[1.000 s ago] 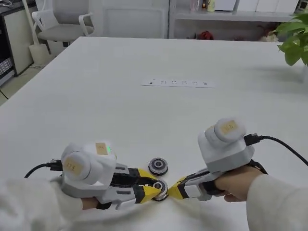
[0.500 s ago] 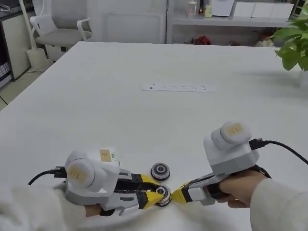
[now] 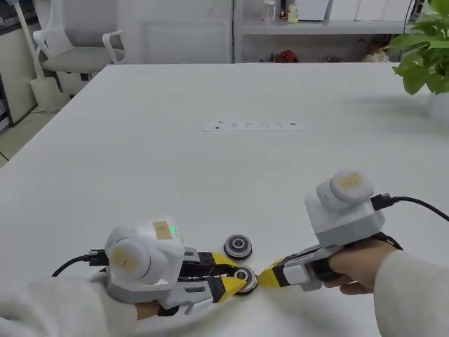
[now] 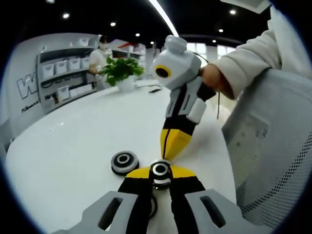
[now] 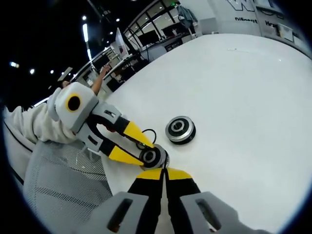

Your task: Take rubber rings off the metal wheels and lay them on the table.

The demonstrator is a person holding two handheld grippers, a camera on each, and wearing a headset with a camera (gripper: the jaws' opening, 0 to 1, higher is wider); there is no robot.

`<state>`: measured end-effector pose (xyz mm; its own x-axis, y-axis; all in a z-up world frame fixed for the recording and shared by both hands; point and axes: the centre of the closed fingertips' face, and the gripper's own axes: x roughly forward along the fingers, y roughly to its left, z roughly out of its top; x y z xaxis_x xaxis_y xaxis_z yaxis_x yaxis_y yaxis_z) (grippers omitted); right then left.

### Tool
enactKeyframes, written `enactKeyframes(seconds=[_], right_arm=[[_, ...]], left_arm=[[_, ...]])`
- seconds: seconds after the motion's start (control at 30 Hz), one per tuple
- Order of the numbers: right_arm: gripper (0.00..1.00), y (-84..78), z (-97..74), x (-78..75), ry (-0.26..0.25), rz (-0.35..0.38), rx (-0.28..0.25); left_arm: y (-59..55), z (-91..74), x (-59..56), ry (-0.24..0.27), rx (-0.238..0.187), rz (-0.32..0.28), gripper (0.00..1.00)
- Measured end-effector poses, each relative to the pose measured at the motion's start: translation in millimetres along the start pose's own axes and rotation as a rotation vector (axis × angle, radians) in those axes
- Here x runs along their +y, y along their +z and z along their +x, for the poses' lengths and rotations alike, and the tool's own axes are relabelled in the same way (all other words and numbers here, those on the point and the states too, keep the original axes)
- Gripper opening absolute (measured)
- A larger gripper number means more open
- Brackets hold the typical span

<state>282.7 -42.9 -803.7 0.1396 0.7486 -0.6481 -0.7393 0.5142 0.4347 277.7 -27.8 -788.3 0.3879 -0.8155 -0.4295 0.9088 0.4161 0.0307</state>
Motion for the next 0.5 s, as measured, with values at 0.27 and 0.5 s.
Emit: enactKeyframes(seconds=[0.27, 0.5], right_arm=[[0.00, -1.0, 0.3, -1.2, 0.005, 0.027, -0.006], [0.00, 0.3, -0.4, -2.3, 0.011, 0.033, -0.011]], left_arm=[[-0.4, 1.3, 0.3, -0.004, 0.002, 0.002, 0.14], [-0.1, 2.4, 0.3, -0.002, 0.002, -0.001, 0.14]])
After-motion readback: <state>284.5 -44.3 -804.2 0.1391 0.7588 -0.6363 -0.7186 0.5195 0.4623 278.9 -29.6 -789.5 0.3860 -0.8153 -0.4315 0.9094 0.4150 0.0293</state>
